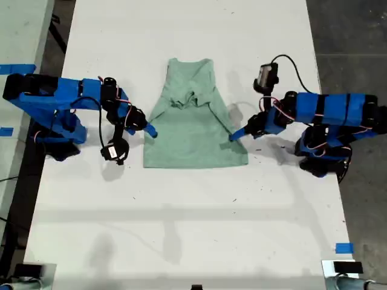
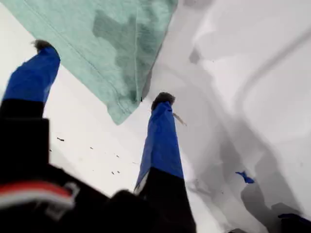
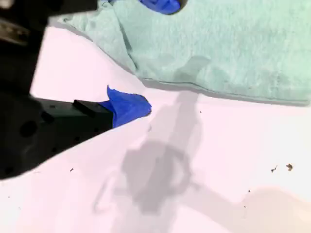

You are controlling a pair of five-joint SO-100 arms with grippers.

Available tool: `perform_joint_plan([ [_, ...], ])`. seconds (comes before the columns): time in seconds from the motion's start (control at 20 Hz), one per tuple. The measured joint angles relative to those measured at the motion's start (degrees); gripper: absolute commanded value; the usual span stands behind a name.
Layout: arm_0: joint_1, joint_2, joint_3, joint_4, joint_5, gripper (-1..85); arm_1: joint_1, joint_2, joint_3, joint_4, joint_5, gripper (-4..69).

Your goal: Fold tshirt

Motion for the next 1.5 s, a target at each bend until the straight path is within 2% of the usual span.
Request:
perform_joint_plan([
  [0.15,0.0,0.0,0.0,-1.05,0.0,24.5,0.79,-8.26,2.29,-7.03,-0.79,26.9],
  [0.25,0.0,0.0,0.0,-1.05,0.0,24.4,0.88,-16.08,2.2,-10.72,-0.97,19.0],
  [0.3,0.0,0.0,0.0,-1.05,0.0,24.4,1.14,-19.6,0.35,-11.25,-0.97,16.1],
  [0.35,0.0,0.0,0.0,-1.05,0.0,24.4,1.14,-22.76,-2.02,-11.07,-1.05,7.7],
  [0.4,0.0,0.0,0.09,-1.05,0.0,24.5,0.97,-24.61,-4.04,-11.16,-1.14,4.4],
  [0.55,0.0,0.0,0.79,-1.14,0.0,24.3,0.7,-28.92,-7.65,-12.3,-1.14,-0.7],
  [0.75,0.0,0.0,1.58,-1.67,0.0,24.1,0.7,-29.18,-8.61,-10.02,0.53,-1.3],
  [0.85,0.0,0.0,2.2,-2.11,-0.18,24.1,0.7,-28.39,-9.14,-5.63,1.93,-1.3],
  [1.0,0.0,0.26,3.52,-2.2,-0.79,23.9,-0.79,-25.66,-13.62,4.31,4.04,-1.3],
  [1.15,0.35,2.02,4.92,-3.16,-1.49,23.6,-3.6,-23.47,-20.48,8.96,7.73,-1.3],
  [1.3,0.88,2.72,5.27,-3.25,-1.85,23.5,-7.03,-23.73,-28.48,7.82,11.87,-1.3],
  [1.5,0.97,2.81,5.27,-3.69,-1.93,23.3,-8.7,-28.48,-31.2,-4.75,17.58,-1.3],
])
